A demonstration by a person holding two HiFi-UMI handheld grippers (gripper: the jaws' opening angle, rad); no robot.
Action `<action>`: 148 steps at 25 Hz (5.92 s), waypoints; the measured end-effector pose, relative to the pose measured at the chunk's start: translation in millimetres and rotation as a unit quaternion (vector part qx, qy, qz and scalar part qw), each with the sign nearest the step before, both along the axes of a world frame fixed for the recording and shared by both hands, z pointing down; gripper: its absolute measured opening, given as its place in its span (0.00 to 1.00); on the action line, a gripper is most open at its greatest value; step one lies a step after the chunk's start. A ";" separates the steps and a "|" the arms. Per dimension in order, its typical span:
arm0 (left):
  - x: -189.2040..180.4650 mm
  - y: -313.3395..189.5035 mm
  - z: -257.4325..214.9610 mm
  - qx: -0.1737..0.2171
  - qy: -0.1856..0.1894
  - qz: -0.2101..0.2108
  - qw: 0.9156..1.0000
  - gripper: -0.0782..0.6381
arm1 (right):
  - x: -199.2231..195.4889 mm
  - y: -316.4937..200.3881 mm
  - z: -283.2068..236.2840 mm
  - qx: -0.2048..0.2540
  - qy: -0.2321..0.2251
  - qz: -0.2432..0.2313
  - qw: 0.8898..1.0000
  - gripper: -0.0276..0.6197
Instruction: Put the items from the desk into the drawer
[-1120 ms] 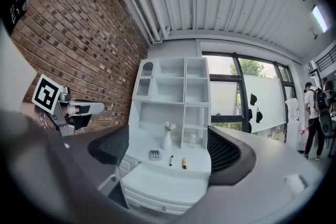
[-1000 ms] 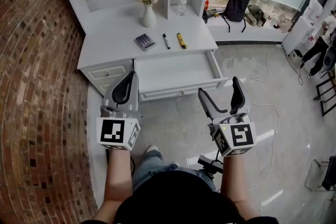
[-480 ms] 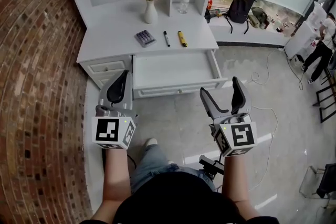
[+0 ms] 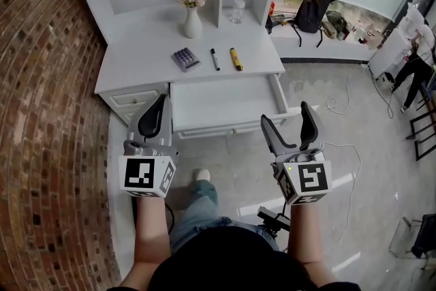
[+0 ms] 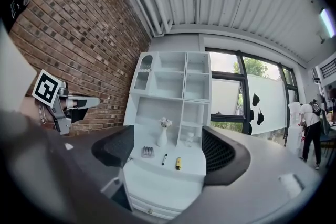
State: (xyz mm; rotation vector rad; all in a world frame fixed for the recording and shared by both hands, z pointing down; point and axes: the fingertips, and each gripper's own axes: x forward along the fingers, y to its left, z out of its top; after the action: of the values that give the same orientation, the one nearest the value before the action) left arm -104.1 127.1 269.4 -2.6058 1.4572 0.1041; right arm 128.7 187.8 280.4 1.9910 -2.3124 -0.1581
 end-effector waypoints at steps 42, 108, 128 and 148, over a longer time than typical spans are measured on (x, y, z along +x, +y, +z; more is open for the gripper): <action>-20.6 -286.6 50.9 -0.064 0.017 0.037 0.997 0.11 | -19.6 -254.2 41.4 -0.071 -0.013 0.035 0.997 0.63; 24.9 -418.1 138.3 -0.170 -0.029 -0.013 0.985 0.11 | 63.7 -461.3 374.1 -0.636 -0.013 0.068 0.769 0.40; 22.1 -401.0 117.8 -0.149 -0.027 -0.011 0.988 0.11 | 60.9 -454.7 359.5 -0.635 -0.012 0.062 0.770 0.23; 13.4 -353.4 77.8 -0.097 -0.003 0.020 0.995 0.11 | 35.1 -387.1 220.6 -0.501 -0.075 0.045 0.861 0.23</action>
State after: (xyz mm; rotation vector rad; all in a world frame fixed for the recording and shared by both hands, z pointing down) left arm -90.7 -226.3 347.2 -2.7855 1.4813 -0.0431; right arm 163.8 -199.3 501.0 1.5233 -1.7198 1.0180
